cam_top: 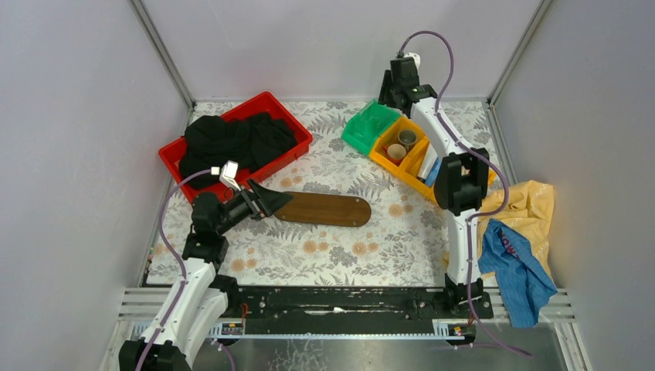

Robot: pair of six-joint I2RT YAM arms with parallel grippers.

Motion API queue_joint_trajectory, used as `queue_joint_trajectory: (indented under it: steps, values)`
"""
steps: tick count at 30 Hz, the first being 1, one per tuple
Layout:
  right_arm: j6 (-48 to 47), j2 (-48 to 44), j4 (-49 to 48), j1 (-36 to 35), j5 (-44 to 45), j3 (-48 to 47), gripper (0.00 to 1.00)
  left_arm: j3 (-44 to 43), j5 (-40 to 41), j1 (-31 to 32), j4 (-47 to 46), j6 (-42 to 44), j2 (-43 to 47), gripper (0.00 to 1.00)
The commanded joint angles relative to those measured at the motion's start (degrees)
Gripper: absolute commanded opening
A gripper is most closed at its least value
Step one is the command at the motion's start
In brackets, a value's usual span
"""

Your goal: Prepare toiletry sets of a toothbrush and toothpaste on the tray

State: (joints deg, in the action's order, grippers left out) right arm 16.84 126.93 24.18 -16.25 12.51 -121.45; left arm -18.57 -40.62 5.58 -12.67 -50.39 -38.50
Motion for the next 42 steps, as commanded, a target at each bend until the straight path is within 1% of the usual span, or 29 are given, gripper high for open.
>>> queue_joint_trajectory:
  steps: [1,3,5,10,14,19,27,32,37,42]
  values:
    - [1.87,3.02,1.33,-1.08,4.76,-5.07,0.54,-0.3,-0.05,-0.14,-0.82,1.3,0.31,1.0]
    - [1.93,4.22,1.39,-1.11,5.24,-5.92,0.47,-0.25,-0.18,-0.07,-0.79,1.26,0.33,1.0]
    - [2.08,4.85,1.39,-1.15,5.93,-5.92,0.44,-0.16,-0.3,-0.13,-0.94,1.18,0.53,1.0]
    - [2.72,5.1,1.06,-1.14,6.07,-3.57,0.45,0.63,-0.07,-0.07,-1.48,0.74,1.14,1.0]
    - [3.17,6.38,0.33,-1.1,5.46,-3.45,0.45,0.64,-0.18,-0.09,-1.6,0.56,1.2,1.0]
    - [3.46,9.28,1.11,-1.15,5.08,-6.67,0.42,0.79,-0.29,-0.11,-1.58,0.47,1.39,1.0]
    - [4.8,10.98,1.53,-1.14,4.69,-7.45,0.35,1.03,-0.16,-0.12,-2.19,0.17,1.12,1.0]
    - [6.77,10.98,1.96,-1.14,3.74,-8.47,0.23,0.99,-0.32,-0.14,-2.29,0.12,0.88,1.0]
    - [7.81,9.56,2.3,-1.1,2.88,-9.11,0.18,0.94,-0.3,-0.09,-2.33,0.12,0.82,1.0]
    - [9.4,6.24,2.15,-1.15,0.03,-9.64,0.13,0.7,-0.45,-0.08,-2.42,0.12,0.57,1.0]
